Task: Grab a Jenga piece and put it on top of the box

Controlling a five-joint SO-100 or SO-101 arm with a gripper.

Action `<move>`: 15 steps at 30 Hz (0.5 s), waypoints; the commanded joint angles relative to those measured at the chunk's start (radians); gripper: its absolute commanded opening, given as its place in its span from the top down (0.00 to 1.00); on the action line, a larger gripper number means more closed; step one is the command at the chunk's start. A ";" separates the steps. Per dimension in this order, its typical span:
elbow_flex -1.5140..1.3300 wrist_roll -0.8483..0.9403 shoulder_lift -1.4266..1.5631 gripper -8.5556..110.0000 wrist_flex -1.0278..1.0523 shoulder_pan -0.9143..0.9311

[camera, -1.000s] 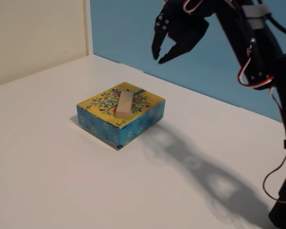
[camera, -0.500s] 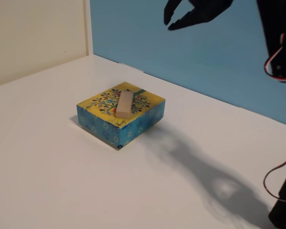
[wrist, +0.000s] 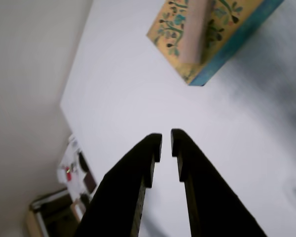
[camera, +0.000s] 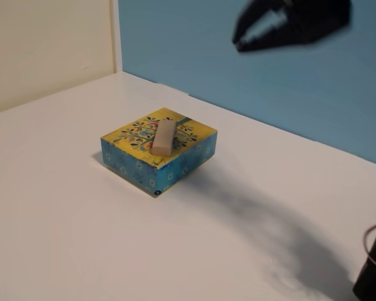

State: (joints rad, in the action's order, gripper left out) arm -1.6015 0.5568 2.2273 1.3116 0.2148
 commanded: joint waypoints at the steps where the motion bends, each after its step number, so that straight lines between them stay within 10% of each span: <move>1: -0.169 0.003 0.089 0.93 -0.124 0.038; 15: -0.904 -0.002 0.512 0.93 -0.462 0.141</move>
State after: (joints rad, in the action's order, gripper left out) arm -2.4498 0.5584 2.6783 0.8851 0.3436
